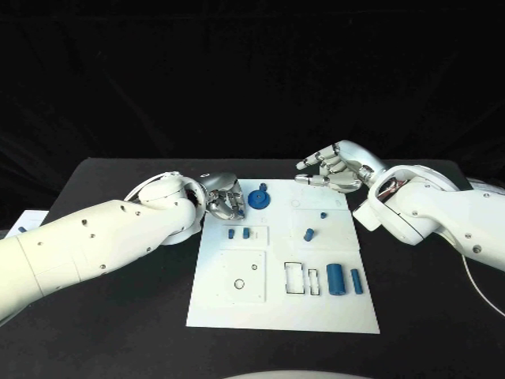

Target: Assemble the parts on the task board

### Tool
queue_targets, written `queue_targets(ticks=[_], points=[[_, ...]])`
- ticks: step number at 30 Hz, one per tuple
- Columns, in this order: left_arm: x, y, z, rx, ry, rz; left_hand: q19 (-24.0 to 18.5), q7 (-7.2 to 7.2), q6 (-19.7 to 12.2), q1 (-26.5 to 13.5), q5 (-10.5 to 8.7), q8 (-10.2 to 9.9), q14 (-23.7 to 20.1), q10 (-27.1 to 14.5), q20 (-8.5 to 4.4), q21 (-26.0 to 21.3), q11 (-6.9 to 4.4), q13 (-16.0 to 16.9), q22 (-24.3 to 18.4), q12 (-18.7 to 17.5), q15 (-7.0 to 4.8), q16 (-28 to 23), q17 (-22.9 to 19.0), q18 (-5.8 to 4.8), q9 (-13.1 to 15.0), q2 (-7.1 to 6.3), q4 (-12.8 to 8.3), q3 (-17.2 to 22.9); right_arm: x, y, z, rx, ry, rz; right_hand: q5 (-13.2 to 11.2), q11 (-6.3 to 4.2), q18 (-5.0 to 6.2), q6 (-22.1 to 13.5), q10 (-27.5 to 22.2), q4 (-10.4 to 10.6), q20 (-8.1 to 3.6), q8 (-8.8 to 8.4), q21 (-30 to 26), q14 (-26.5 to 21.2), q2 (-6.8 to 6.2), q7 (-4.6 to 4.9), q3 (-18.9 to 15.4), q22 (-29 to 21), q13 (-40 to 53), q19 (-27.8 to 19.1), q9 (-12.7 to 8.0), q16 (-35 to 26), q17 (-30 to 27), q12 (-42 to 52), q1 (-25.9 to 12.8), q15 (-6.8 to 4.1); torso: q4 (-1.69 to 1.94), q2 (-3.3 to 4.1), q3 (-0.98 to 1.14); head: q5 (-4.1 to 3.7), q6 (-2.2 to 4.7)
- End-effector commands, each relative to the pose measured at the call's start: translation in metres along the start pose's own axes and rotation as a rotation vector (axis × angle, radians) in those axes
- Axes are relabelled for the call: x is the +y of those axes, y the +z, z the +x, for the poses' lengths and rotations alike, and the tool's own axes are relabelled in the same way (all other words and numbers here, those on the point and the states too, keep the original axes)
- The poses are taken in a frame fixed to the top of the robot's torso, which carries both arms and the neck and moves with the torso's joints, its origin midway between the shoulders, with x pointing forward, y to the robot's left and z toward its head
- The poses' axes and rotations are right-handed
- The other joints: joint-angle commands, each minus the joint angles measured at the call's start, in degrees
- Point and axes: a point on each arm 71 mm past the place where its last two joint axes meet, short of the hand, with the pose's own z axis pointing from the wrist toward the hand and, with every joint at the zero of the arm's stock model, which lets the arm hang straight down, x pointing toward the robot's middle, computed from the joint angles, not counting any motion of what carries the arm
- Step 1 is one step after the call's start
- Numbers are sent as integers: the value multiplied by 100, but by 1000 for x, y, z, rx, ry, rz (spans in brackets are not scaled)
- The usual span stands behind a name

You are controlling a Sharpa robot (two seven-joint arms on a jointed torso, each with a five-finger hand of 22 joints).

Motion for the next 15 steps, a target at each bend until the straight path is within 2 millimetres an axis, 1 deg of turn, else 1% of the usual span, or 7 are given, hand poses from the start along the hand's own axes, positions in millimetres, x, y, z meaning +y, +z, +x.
queue_targets(ticks=[1, 6, 9, 12, 15], points=[[-1, 1, 3, 25, 31, -4, 22, 10, 20, -62, -27, -27, 127, 31, 20, 2, -5, 6, 1, -32, 12, 4, -6, -66, -4, 5, 7, -26, 2, 0, 2, 11, -4, -12, 31, -5, 42, 50, -24, -13, 8, 18, -21, 240, 40, 6, -28, -4, 2, -26, 9, -21, 2, 5, 11, -34, 0, 0, -2, -10, -3], [-2, 3, 7, 30, 34, -5, 22, 10, 20, -62, -27, -27, 127, 31, 20, 2, -5, 6, 1, -32, 12, 4, -6, -66, -4, 5, 7, -26, 2, 0, 2, 12, -3, -13, 31, -5, 42, 50, -24, -13, 8, 18, -21, 240, 40, 6, -28, -4, 2, -26, 9, -21, 2, 5, 11, -34, 5, -1, -3, -15, -13], [-3, 4, 10, 31, 33, -4, 20, 8, 23, -59, -26, -28, 125, 34, 20, -3, -7, 7, -2, -34, 12, -2, -20, -64, -4, 9, 5, -26, 2, 0, 2, 12, -4, -13, 31, -5, 42, 50, -24, -13, 8, 18, -21, 240, 40, 6, -28, -4, 2, -26, 9, -21, 2, 5, 11, -34, 4, -2, -7, -18, -11], [-4, 4, 11, 33, 32, -3, 22, 7, 24, -60, -26, -28, 123, 36, 20, 0, -7, 8, 1, -35, 11, -7, -30, -65, -4, 10, 5, -27, 2, 0, 2, 12, -4, -13, 31, -5, 42, 50, -24, -13, 8, 18, -21, 240, 40, 6, -28, -4, 2, -26, 9, -21, 2, 5, 11, -34, 0, -3, -5, -14, -15], [-4, 5, 12, 34, 32, -3, 22, 7, 24, -60, -26, -28, 123, 36, 20, 0, -7, 8, 1, -35, 11, -7, -30, -65, -4, 10, 5, -27, 2, 0, 2, 13, -4, -13, 31, -5, 42, 50, -24, -13, 8, 18, -21, 240, 40, 6, -28, -4, 2, -26, 9, -21, 2, 5, 11, -34, 6, -2, -3, -18, -18]])
